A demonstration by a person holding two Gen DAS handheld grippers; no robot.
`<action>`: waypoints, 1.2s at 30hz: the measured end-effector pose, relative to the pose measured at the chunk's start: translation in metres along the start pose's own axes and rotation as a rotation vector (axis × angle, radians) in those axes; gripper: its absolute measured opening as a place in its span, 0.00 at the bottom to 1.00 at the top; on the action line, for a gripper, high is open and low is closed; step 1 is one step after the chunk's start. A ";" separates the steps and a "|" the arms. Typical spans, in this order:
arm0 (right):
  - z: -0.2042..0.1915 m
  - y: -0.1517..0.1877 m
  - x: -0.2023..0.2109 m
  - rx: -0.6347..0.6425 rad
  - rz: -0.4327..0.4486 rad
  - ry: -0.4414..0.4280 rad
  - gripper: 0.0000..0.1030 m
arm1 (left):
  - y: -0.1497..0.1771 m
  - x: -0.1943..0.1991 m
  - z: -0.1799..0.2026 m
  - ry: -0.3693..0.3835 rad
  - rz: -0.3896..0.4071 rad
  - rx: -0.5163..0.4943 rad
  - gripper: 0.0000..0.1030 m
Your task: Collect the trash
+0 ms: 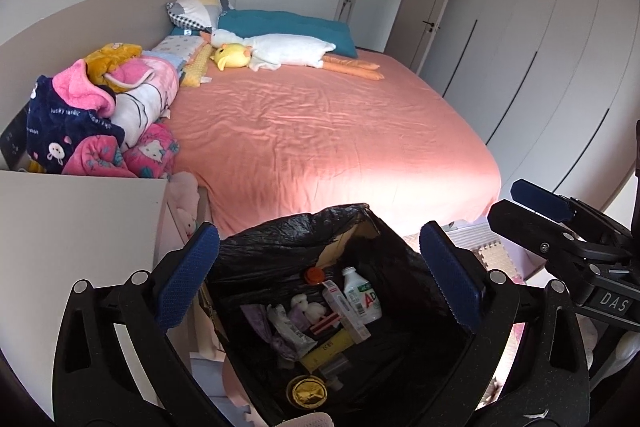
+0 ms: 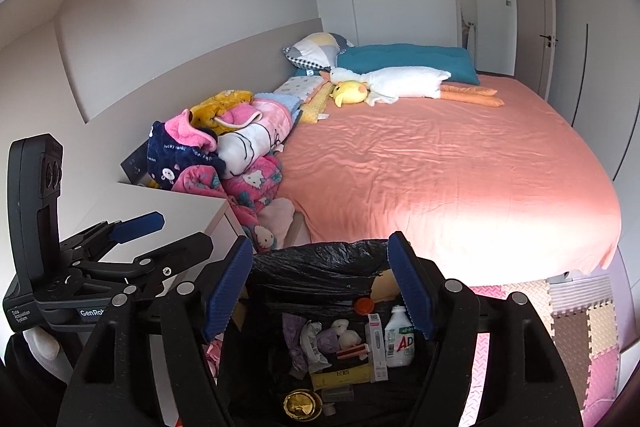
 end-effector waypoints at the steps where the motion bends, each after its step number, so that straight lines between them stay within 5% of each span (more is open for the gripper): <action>1: 0.000 0.000 0.000 -0.001 0.000 -0.001 0.69 | 0.000 0.000 -0.001 -0.005 -0.003 0.004 0.94; 36: -0.003 0.000 0.000 0.000 -0.006 -0.006 0.69 | -0.001 0.002 0.006 0.006 -0.025 -0.006 0.94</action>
Point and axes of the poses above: each gripper's, at about its wrist camera, not at the fingertips, and x roughly against the way its jaws point, z to its right, y to its underside, the point moved 8 cm from there along -x, roughly the way its jaws point, and after that the axes turned 6 degrees about -x, right-handed, at the moved point
